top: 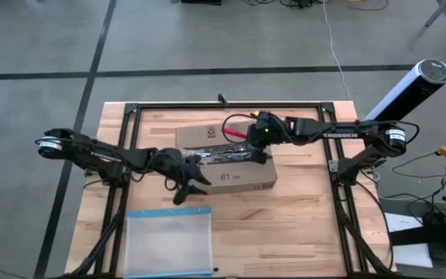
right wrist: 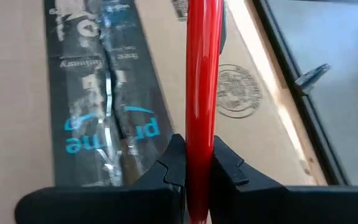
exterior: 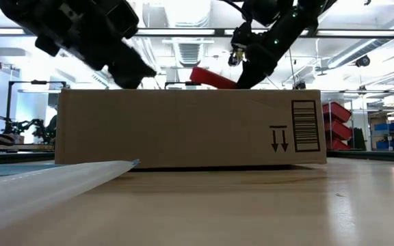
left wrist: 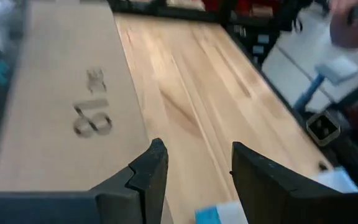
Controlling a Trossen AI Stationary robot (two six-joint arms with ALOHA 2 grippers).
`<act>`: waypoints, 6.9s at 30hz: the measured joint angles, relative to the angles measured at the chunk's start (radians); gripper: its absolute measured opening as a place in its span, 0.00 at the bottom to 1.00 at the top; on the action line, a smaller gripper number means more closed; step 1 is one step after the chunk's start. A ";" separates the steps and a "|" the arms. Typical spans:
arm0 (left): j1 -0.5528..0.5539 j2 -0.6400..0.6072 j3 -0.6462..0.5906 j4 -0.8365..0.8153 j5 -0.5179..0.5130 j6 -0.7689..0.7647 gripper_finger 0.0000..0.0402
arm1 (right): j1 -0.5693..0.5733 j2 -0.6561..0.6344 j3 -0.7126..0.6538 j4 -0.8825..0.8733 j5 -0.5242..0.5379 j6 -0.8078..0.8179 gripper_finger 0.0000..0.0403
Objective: Unpack boxes
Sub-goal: Break down the box using the red cutter
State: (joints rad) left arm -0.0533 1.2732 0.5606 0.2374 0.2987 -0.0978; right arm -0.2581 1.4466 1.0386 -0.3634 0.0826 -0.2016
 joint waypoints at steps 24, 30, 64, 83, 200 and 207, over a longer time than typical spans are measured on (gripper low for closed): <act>0.002 -0.017 0.004 -0.253 -0.116 -0.103 0.39 | 0.002 -0.017 0.000 -0.165 -0.017 0.018 0.04; 0.002 -0.056 0.000 -0.279 -0.116 -0.105 0.39 | 0.002 -0.017 -0.006 -0.161 -0.066 0.016 0.04; 0.002 -0.081 0.000 -0.299 -0.116 -0.121 0.39 | -0.033 0.036 -0.034 -0.051 -0.142 -0.034 0.04; 0.003 -0.081 0.000 -0.299 -0.123 -0.125 0.39 | -0.037 0.026 -0.033 -0.155 -0.136 0.002 0.04; 0.076 0.055 0.026 0.631 0.071 0.361 0.39 | 0.067 0.286 -0.031 0.940 -1.069 0.385 0.03; 0.084 0.194 0.151 0.632 0.200 0.346 0.39 | 0.067 0.287 -0.031 0.948 -1.087 0.390 0.03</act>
State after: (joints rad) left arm 0.0311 1.4677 0.7112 0.8691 0.4987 0.2485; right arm -0.1915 1.7332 1.0080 0.5850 -1.0043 0.1882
